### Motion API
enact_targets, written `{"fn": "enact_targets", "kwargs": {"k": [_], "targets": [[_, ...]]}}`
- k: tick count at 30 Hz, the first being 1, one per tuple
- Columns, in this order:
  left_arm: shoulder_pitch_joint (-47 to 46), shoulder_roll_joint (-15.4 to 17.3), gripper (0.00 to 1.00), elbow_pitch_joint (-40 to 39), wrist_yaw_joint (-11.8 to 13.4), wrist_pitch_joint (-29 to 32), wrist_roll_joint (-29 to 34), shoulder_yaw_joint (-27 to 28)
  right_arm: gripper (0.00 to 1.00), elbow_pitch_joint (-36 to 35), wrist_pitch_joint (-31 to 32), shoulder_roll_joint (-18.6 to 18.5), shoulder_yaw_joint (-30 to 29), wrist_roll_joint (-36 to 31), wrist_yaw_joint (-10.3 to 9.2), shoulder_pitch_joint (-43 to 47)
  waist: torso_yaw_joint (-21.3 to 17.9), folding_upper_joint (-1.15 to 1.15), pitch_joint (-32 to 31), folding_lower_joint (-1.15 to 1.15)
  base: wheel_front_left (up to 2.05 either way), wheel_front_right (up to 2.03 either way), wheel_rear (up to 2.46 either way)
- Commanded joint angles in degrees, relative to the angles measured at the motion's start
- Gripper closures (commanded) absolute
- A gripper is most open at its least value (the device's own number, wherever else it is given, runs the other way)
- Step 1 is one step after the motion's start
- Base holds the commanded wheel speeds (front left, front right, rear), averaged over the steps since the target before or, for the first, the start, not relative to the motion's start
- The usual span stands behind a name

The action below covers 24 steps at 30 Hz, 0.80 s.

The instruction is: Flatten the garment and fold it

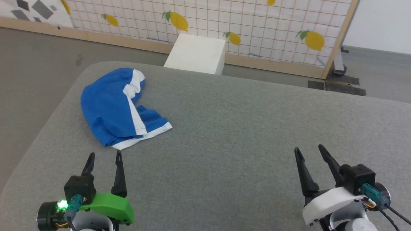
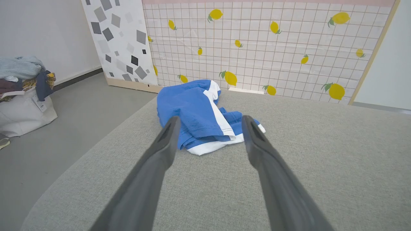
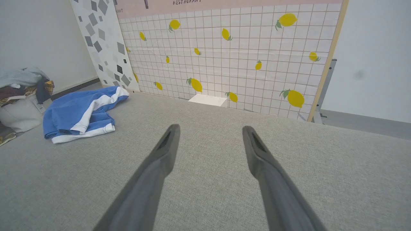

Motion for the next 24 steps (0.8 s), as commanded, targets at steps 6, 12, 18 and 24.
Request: {"fn": "enact_targets", "kwargs": {"k": [6,12,18,24], "targets": [[1.16,0.04,0.0,0.18,-0.52,-1.28,-0.76,0.77,0.0,1.24,-1.24,0.0,0.73,0.84,-0.05,0.32,2.42,0.0,-0.09,0.0,0.0,0.0,0.0],[1.5,0.01,0.0,0.34,-0.63,-1.98,-1.05,1.18,0.0,2.18,-1.95,0.0,1.01,1.19,-0.05,0.04,3.92,0.0,-0.02,0.0,0.0,0.0,0.0],[1.79,-0.03,0.0,0.57,-0.78,-2.68,-1.4,1.59,0.0,3.09,-2.65,0.0,1.24,1.76,-0.06,0.0,5.24,0.0,-0.01,0.0,0.0,0.0,0.0],[2.13,-0.07,0.0,0.68,-0.82,-3.39,-1.66,1.95,0.0,4.11,-3.36,0.0,1.56,2.36,-0.06,-0.11,6.17,0.0,-0.14,0.0,0.0,0.0,0.0]]}}
